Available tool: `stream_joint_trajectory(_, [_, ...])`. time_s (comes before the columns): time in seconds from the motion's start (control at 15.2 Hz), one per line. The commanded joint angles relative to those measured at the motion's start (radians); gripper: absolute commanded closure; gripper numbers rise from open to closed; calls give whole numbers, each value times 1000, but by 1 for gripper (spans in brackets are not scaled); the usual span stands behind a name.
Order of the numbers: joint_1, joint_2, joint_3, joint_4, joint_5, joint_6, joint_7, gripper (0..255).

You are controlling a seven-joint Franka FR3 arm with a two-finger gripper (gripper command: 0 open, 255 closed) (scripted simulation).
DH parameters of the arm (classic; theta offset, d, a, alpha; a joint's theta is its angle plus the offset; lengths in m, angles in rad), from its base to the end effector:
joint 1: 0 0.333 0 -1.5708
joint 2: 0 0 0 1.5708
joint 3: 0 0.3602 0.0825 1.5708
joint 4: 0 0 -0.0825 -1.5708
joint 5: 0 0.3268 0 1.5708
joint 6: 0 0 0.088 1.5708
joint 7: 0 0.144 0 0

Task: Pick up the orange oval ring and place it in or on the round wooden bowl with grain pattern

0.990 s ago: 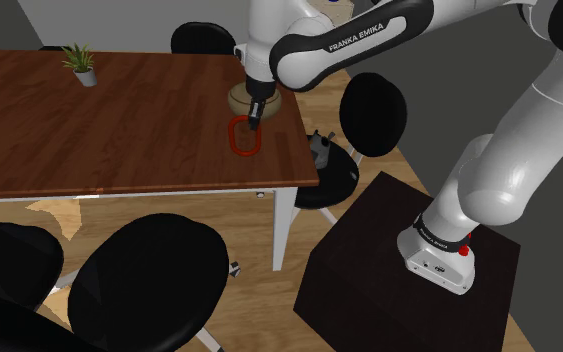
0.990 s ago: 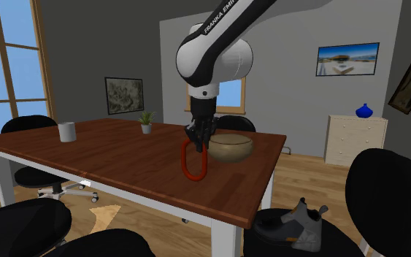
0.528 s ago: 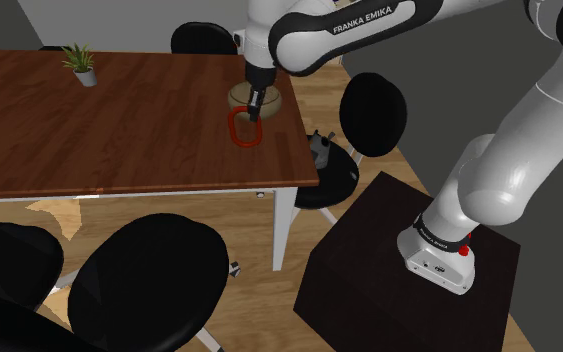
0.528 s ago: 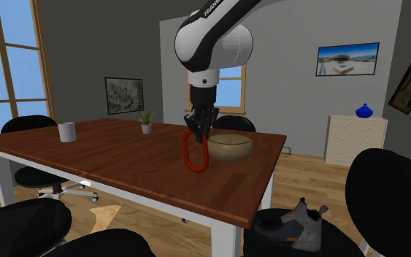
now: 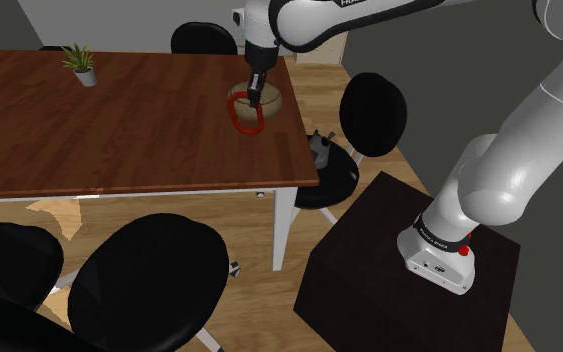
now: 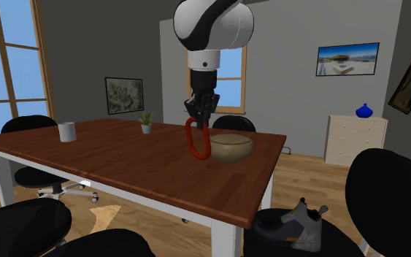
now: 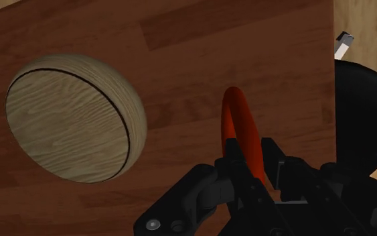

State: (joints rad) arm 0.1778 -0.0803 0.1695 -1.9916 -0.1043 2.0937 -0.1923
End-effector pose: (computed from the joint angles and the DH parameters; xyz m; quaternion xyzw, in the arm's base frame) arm 0.4740 0.1653 0.5416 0.9523 0.2864 0.0941 0.0469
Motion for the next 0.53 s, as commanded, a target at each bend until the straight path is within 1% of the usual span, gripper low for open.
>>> stream_joint_trajectory(0.0, [1,-3,0,26,2,-29,-3,255])
stream_joint_trajectory(0.46, [1,-9,0,113,8,-121,-13,255])
